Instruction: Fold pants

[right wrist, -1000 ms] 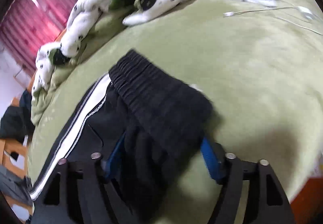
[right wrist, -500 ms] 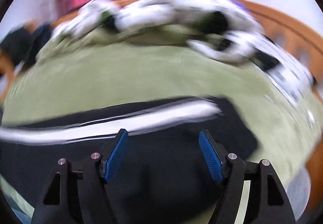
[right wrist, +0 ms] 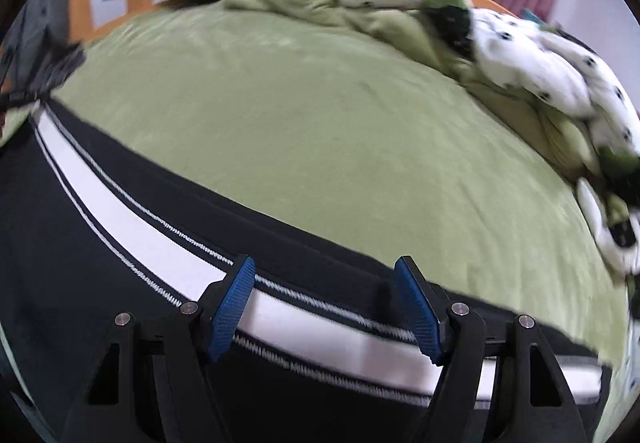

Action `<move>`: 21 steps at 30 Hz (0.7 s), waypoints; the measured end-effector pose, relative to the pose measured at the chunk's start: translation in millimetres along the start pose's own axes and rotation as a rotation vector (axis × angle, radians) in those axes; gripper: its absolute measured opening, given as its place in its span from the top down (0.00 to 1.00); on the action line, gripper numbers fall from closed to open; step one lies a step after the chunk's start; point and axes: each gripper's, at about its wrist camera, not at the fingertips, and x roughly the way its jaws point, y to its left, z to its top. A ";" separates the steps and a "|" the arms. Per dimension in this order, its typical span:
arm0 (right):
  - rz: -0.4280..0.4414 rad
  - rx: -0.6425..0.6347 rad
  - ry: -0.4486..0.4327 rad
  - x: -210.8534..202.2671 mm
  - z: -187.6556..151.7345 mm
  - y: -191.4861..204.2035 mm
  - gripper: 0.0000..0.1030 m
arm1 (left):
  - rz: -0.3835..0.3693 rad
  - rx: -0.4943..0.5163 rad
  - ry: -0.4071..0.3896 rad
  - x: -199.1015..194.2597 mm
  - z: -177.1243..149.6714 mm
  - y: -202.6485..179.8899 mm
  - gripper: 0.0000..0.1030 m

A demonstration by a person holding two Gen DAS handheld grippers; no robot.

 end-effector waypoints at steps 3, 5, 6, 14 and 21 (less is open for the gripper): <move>0.040 -0.001 0.054 17.4 4.6 0.9 0.38 | -0.025 -0.016 -0.008 -4.6 -0.5 4.3 0.80; 0.071 -0.018 0.118 29.3 2.2 2.5 0.61 | -0.040 -0.026 -0.020 -8.4 -1.0 6.5 0.80; 0.080 -0.028 0.125 31.5 0.8 3.9 0.70 | -0.047 -0.027 -0.024 -10.3 -1.4 7.5 0.80; 0.059 0.026 -0.043 -2.6 11.5 -3.0 0.96 | -0.107 -0.066 -0.077 -28.4 2.3 19.2 0.80; 0.029 0.078 -0.002 44.1 1.8 0.4 0.96 | -0.042 -0.078 -0.057 -2.8 4.2 17.9 0.80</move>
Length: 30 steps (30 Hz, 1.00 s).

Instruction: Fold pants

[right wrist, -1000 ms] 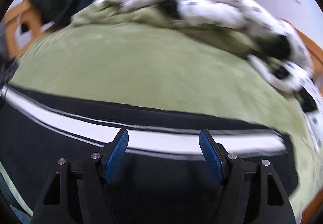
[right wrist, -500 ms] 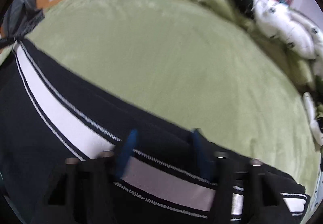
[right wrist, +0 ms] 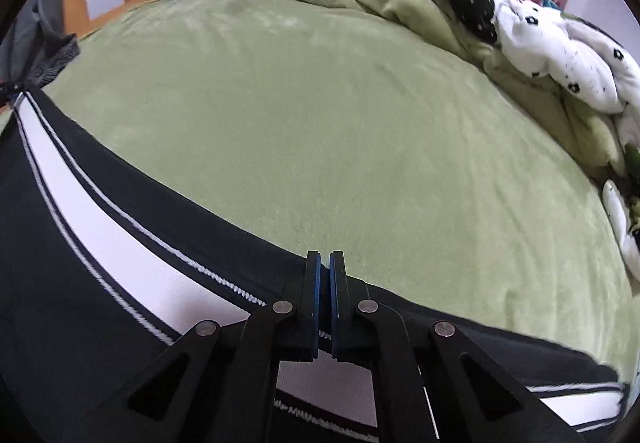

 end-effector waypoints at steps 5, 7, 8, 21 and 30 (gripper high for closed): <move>0.012 0.087 0.002 -12.6 0.6 -12.3 0.92 | 0.013 -0.032 0.053 10.0 -0.9 3.9 0.79; -0.012 0.145 -0.041 -37.1 -1.7 -27.8 0.85 | 0.011 -0.041 0.059 3.5 1.5 5.4 0.66; -0.027 0.168 -0.068 -45.4 -3.4 -33.2 0.81 | 0.023 -0.040 0.054 -3.3 2.0 6.1 0.53; -0.189 0.407 0.040 -24.3 -31.0 -94.4 0.75 | -0.048 0.028 0.066 -68.9 -46.3 -1.9 0.40; -0.141 0.503 -0.040 -103.6 -25.1 -42.5 0.54 | -0.151 -0.099 0.096 -130.2 -101.9 34.3 0.40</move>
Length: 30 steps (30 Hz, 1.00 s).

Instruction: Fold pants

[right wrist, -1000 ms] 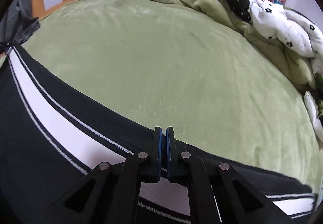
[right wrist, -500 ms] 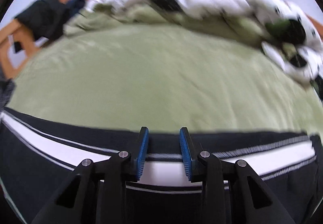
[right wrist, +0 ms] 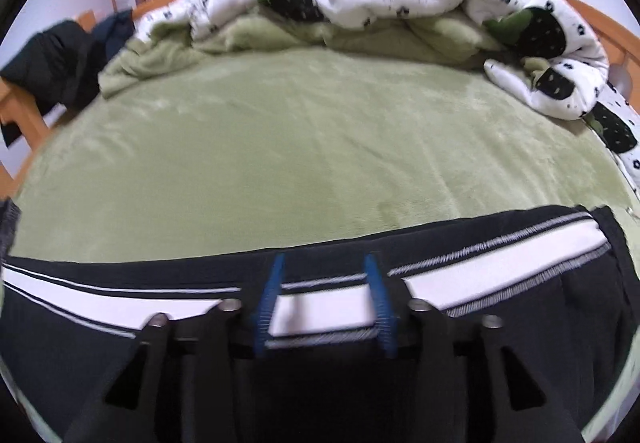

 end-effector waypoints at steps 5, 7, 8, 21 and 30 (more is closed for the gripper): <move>-0.003 -0.057 -0.041 -55.5 -21.4 34.8 0.54 | -0.003 -0.076 0.030 -5.8 -37.9 28.7 0.41; 0.010 -0.079 -0.036 -73.8 -30.9 46.3 0.54 | -0.012 -0.121 0.049 2.6 -47.6 42.1 0.42; 0.014 -0.082 -0.030 -79.1 -33.5 49.7 0.54 | -0.031 -0.138 0.039 5.0 -48.6 46.3 0.42; 0.005 -0.045 0.001 -125.0 -52.0 70.7 0.54 | -0.117 -0.304 -0.062 43.1 2.0 67.2 0.82; 0.066 0.029 0.029 -104.6 -95.0 48.7 0.53 | -0.074 -0.268 -0.068 47.9 -2.3 77.3 0.59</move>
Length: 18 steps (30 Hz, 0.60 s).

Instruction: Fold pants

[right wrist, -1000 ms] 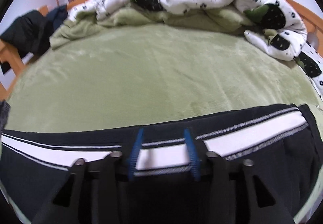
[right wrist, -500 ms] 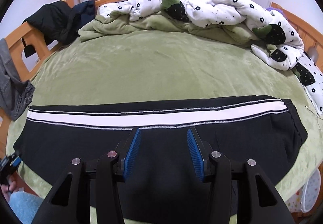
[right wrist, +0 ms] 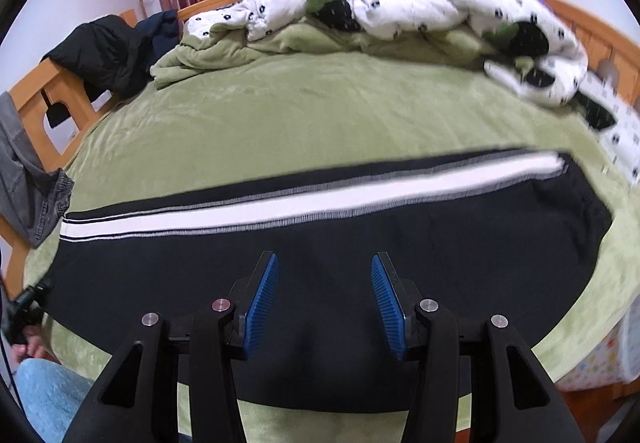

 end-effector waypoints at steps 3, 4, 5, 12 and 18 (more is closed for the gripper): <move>0.025 0.008 0.022 13.2 -8.8 -6.5 0.53 | 0.011 -0.082 0.020 3.5 8.2 1.8 0.57; 0.035 0.007 0.016 17.2 -11.0 -9.2 0.53 | 0.029 -0.112 0.027 5.0 9.8 0.1 0.57; 0.053 0.011 0.007 21.0 -12.6 -12.6 0.53 | 0.050 -0.137 0.039 6.6 13.1 -3.0 0.60; 0.177 0.063 -0.013 41.4 -18.8 -43.8 0.53 | 0.044 -0.018 -0.010 -27.7 26.8 -73.8 0.78; 0.157 0.063 -0.079 31.2 -29.6 -76.8 0.53 | -0.038 0.260 -0.032 -49.6 -7.3 -216.2 0.79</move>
